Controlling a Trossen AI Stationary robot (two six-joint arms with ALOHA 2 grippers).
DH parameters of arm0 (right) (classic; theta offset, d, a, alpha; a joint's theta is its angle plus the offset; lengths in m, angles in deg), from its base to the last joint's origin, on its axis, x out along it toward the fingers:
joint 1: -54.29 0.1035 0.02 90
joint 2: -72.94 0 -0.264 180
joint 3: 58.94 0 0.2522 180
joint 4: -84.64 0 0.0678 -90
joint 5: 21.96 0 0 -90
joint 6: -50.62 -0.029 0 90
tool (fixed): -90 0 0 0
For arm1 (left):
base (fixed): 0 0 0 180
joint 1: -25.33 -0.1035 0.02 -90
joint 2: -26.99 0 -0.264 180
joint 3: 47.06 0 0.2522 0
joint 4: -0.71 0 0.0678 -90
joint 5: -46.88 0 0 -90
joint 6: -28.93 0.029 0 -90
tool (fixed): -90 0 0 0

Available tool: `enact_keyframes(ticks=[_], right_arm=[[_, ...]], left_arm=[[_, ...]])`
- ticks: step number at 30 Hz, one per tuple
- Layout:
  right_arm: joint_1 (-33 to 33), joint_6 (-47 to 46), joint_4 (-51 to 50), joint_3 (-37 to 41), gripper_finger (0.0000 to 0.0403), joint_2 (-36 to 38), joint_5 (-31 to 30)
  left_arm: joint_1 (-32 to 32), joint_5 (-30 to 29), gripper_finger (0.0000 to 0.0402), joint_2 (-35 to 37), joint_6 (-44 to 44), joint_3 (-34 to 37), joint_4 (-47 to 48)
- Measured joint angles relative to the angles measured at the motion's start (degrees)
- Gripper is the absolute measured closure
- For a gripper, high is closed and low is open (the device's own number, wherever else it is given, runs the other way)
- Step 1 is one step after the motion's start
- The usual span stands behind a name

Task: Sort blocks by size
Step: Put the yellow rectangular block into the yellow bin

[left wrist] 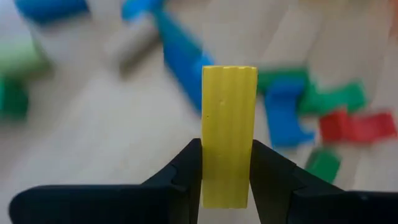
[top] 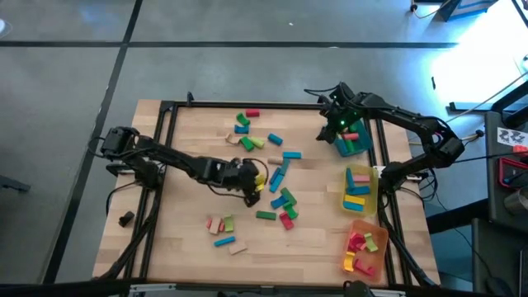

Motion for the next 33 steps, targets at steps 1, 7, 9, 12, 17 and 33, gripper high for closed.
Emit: enact_keyframes(ticks=[1, 7, 9, 12, 17, 33], right_arm=[[0.0, -1.99, 0.67, 0.0, 0.0203, 0.0, 2.57], [3.87, -8.86, 3.7, 0.0, 0.0203, 0.0, 8.84], [6.95, -9.86, 5.13, 0.0, 0.0203, 0.0, 8.57], [12.05, -11.59, 8.68, 0.0, 0.0203, 0.0, 6.64], [19.72, -18.18, 16.22, 0.0, 0.0203, 0.0, 2.15], [33.7, -33.12, 33.11, 0.0, 0.0203, 0.0, -14.38]], left_arm=[[-0.58, -0.57, 0.0307, 0.0, 2.09, 0.0, -2.49], [-4.2, -1.65, 0.0308, 0.09, 10.56, -0.02, -14.44], [-5.31, -1.63, 0.0307, 0.09, 12.35, -0.04, -16.05], [-6.82, -1.65, 0.0304, 0.09, 12.56, -0.04, -16.06], [-8.2, -1.65, 0.0303, 0.09, 12.13, 0.17, -15.24], [-7.75, -1.61, 0.0302, 0.11, 10.79, 0.22, -16.04]])
